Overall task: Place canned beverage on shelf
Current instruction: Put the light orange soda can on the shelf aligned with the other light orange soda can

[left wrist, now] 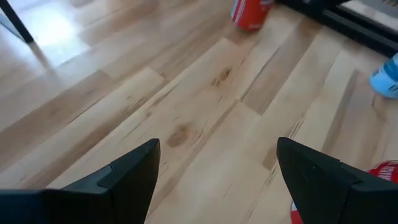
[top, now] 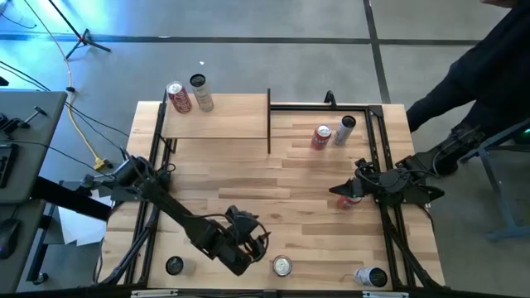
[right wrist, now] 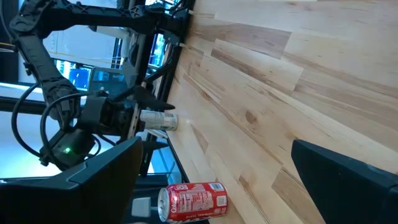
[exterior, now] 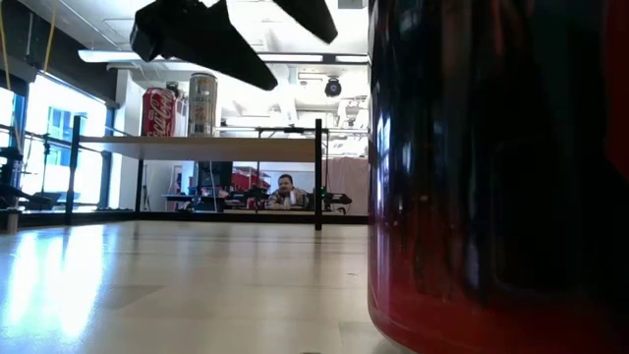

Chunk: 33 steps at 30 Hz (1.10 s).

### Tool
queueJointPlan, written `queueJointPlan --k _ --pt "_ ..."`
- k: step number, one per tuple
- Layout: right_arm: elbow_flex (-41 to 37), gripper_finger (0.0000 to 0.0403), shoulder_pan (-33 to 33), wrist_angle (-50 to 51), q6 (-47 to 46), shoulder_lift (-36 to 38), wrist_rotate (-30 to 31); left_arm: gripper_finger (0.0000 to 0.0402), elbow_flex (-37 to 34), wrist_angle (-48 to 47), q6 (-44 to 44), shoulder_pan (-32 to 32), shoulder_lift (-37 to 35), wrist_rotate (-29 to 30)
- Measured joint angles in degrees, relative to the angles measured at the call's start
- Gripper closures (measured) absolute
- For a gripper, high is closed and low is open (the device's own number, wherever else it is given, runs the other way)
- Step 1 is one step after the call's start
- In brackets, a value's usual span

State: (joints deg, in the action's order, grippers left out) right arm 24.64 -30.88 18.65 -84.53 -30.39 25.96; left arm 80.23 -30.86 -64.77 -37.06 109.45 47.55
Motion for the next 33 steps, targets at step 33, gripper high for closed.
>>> queueJointPlan --k 33 --pt "0.0 0.0003 0.0 0.0 0.0 0.0 0.0 0.0103 0.0 18.5 12.1 -14.8 1.7 10.5"
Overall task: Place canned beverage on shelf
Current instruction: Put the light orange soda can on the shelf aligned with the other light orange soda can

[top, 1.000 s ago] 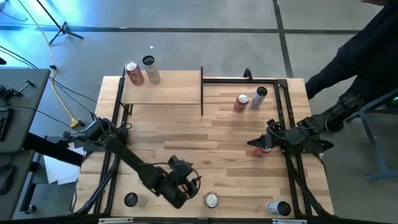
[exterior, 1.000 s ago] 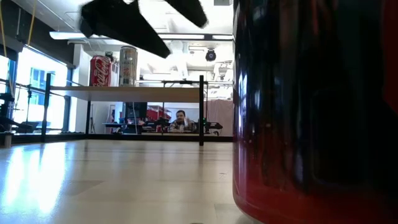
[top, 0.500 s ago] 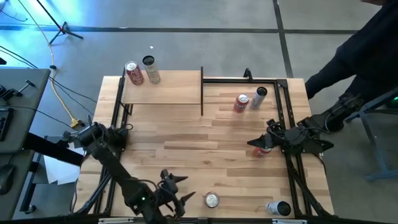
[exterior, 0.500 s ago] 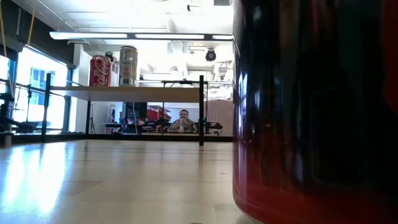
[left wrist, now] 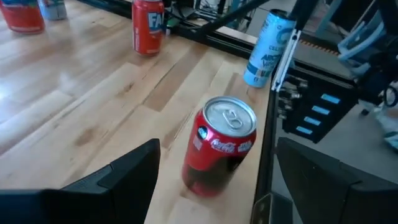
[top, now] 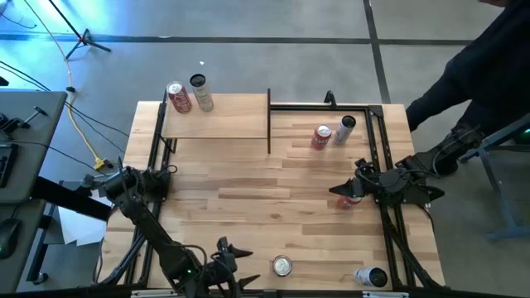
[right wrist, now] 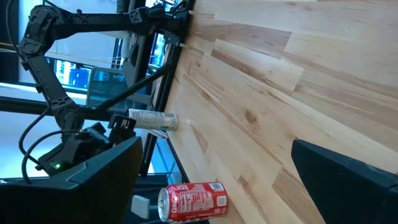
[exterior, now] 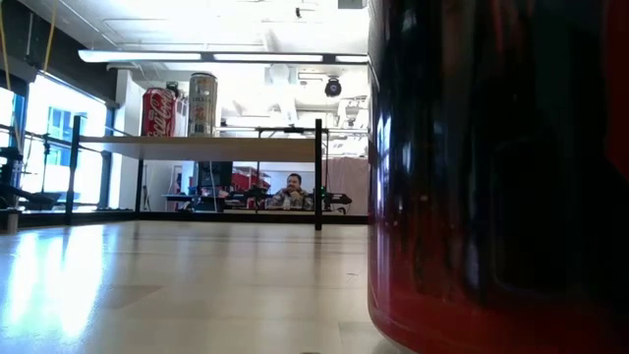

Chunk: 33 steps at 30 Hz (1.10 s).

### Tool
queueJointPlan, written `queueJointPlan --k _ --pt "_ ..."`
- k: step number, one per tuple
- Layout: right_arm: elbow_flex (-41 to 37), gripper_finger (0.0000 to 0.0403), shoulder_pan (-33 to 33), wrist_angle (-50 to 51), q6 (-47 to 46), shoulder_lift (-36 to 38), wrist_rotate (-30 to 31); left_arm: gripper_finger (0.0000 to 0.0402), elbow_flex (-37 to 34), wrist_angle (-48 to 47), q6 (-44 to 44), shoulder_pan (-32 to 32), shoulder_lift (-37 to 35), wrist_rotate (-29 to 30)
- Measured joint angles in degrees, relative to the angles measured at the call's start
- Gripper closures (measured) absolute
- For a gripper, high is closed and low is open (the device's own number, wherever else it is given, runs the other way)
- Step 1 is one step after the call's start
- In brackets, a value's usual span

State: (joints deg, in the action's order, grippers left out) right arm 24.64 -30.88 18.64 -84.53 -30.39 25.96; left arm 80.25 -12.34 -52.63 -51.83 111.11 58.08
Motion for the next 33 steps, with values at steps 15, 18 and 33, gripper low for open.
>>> queueJointPlan --k 15,18,33 --pt "0.0 0.0003 0.0 0.0 0.0 0.0 0.0 0.0103 0.0 -4.7 0.9 11.8 -0.7 -8.8" --pt "0.0 0.0003 0.0 0.0 0.0 0.0 0.0 0.0103 0.0 -4.6 1.7 17.1 -0.7 -18.4" --pt "0.0 0.0003 0.0 0.0 0.0 0.0 0.0 0.0103 0.0 -30.5 -11.2 19.6 -3.7 -13.7"
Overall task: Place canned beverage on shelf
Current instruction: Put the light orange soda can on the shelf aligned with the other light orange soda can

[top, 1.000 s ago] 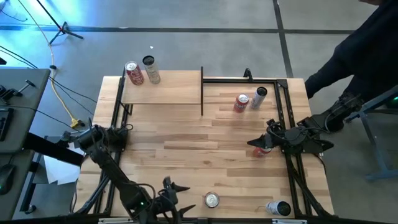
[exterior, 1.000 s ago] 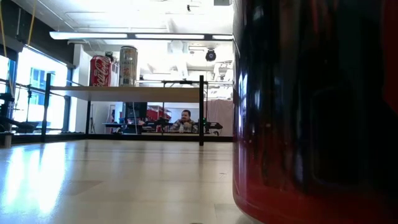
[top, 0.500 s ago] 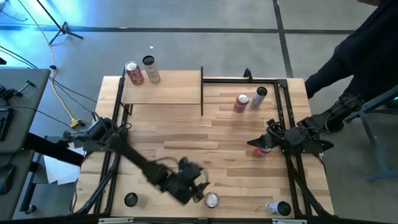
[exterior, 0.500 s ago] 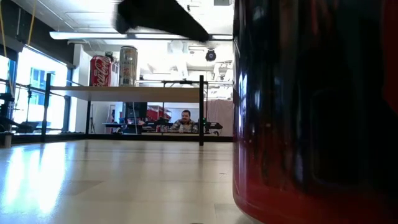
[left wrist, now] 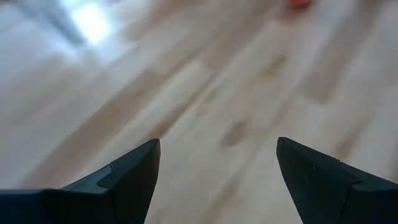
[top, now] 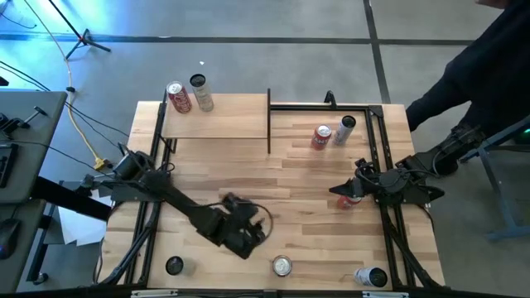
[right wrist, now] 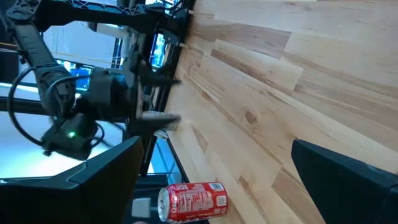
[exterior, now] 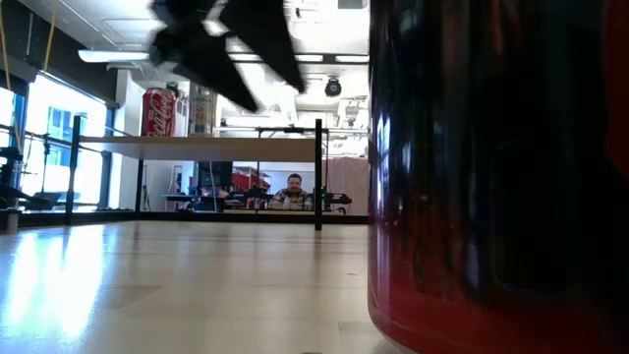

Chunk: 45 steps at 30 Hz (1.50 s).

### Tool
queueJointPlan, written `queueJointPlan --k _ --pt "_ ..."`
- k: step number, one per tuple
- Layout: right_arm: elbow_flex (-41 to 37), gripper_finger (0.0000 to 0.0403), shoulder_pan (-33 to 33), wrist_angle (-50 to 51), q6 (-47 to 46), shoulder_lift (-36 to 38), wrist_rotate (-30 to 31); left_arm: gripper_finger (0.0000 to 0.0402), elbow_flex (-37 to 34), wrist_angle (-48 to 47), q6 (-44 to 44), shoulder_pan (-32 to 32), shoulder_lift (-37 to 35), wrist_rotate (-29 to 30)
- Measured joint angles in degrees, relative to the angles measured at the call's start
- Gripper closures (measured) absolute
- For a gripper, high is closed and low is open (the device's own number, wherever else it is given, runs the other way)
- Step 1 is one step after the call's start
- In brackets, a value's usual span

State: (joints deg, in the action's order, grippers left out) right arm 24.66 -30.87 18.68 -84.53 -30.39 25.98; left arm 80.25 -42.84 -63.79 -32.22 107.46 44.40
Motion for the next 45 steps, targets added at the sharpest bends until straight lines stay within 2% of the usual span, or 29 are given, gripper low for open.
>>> queueJointPlan --k 4,9,13,17,28,30,37,42,45 --pt "0.0 0.0003 0.0 0.3 0.0 0.0 0.0 0.0103 0.0 -13.7 -16.2 -2.5 -2.2 2.2" --pt "0.0 0.0003 0.0 0.4 0.0 0.0 0.0 0.0103 0.0 -27.5 -33.3 -6.7 -3.8 1.4" --pt "0.0 0.0003 0.0 0.4 0.0 0.0 0.0 0.0103 0.0 -34.5 -41.8 -10.9 -6.6 -1.8" --pt "0.0 0.0003 0.0 0.4 0.0 0.0 0.0 0.0103 0.0 -36.2 -48.6 -14.8 -11.8 -6.5" --pt "0.0 0.0003 0.0 0.4 0.0 0.0 0.0 0.0103 0.0 -36.6 -55.2 -23.1 -19.0 -16.9" --pt "0.0 0.0003 0.0 0.4 0.0 0.0 0.0 0.0103 0.0 -36.8 -56.8 -25.0 -19.4 -16.8" --pt "0.0 0.0003 0.0 0.4 0.0 0.0 0.0 0.0103 0.0 -40.7 -59.8 -28.3 -19.7 -9.1" --pt "0.0 0.0003 0.0 0.4 0.0 0.0 0.0 0.0103 0.0 -39.6 -54.9 -28.3 -19.7 -8.8" --pt "0.0 0.0003 0.0 0.4 0.0 0.0 0.0 0.0103 0.0 -35.5 -54.1 -28.3 -19.7 -10.3"
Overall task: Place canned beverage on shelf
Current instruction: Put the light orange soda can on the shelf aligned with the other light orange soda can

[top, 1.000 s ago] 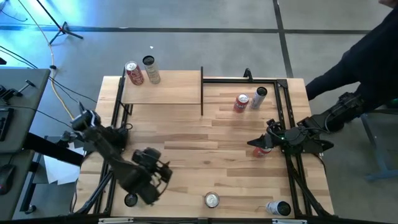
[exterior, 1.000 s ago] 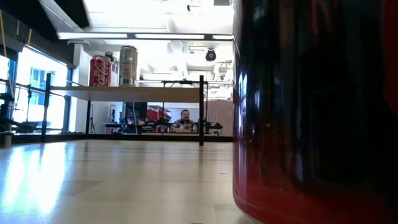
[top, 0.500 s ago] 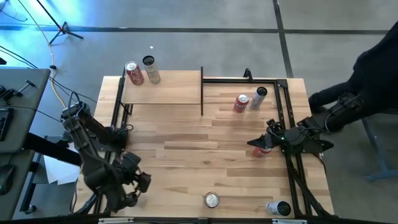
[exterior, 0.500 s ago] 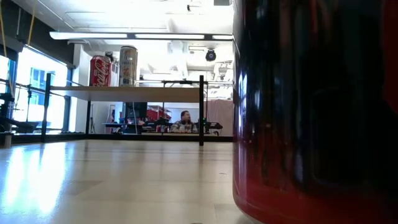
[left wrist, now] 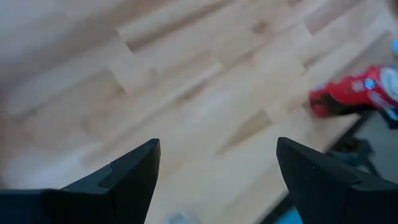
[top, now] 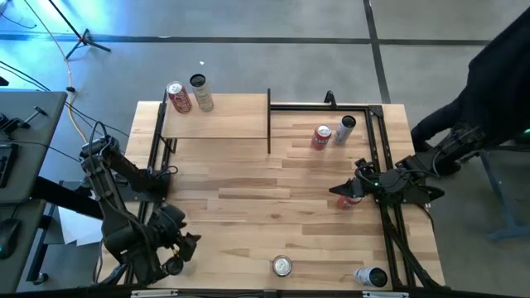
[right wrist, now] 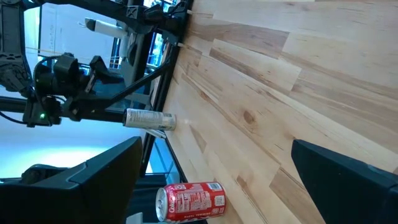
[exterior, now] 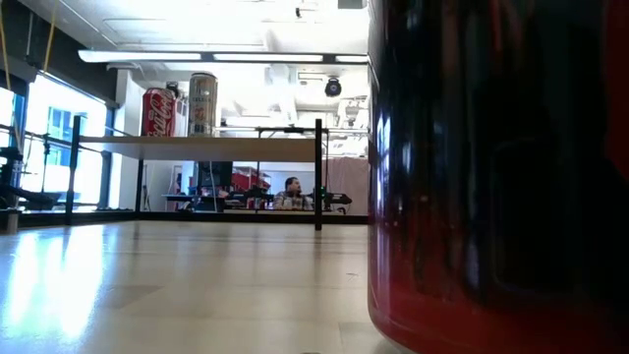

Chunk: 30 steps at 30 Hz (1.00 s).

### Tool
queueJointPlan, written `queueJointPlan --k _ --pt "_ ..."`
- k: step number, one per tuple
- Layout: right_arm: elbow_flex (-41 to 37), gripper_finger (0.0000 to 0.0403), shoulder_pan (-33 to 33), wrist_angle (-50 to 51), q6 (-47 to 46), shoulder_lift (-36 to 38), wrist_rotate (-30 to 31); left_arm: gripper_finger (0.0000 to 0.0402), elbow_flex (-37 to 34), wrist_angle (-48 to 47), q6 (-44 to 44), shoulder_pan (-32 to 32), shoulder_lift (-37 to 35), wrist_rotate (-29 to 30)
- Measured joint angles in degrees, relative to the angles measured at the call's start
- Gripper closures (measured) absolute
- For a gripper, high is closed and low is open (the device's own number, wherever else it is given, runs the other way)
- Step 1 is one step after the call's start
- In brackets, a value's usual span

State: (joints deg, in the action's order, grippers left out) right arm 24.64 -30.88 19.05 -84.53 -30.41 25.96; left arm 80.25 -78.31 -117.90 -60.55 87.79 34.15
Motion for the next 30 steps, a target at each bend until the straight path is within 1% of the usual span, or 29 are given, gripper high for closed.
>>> queueJointPlan --k 3,6,7,12,14,16,19,22,28,30 --pt "0.0 0.0003 0.0 0.0 0.0 0.0 0.0 0.0103 0.0 1.8 -3.0 -0.2 0.0 -4.7" --pt "0.0 0.0003 0.0 0.0 0.0 0.0 0.0 0.0103 0.0 2.7 -10.8 -0.3 0.0 -12.2" --pt "0.0 0.0003 0.0 0.0 0.0 0.0 0.0 0.0103 0.0 3.5 -11.6 -0.3 0.0 -13.3" --pt "0.0 0.0003 0.0 0.0 0.0 0.0 0.0 0.0103 0.0 6.5 -13.3 -0.3 0.0 -14.9" --pt "0.0 0.0003 0.0 0.0 0.0 0.0 0.0 0.0103 0.3 6.4 -15.6 -0.2 -0.3 -18.0" --pt "0.0 0.0003 0.0 0.0 0.0 0.0 0.0 0.0103 1.2 6.3 -19.0 -0.2 -0.8 -22.4" --pt "0.0 0.0003 0.0 0.0 0.0 0.0 0.0 0.0103 2.5 6.0 -24.4 -0.2 -0.9 -27.2" --pt "0.0 0.0003 0.0 0.0 0.0 0.0 0.0 0.0103 3.5 6.1 -27.5 -0.2 -0.9 -29.5" --pt "0.0 0.0003 0.0 0.0 0.0 0.0 0.0 0.0103 3.6 9.0 -31.7 -0.2 0.0 -30.2" --pt "0.0 0.0003 0.0 0.0 0.0 0.0 0.0 0.0103 3.6 9.3 -32.5 -0.2 1.0 -31.3"
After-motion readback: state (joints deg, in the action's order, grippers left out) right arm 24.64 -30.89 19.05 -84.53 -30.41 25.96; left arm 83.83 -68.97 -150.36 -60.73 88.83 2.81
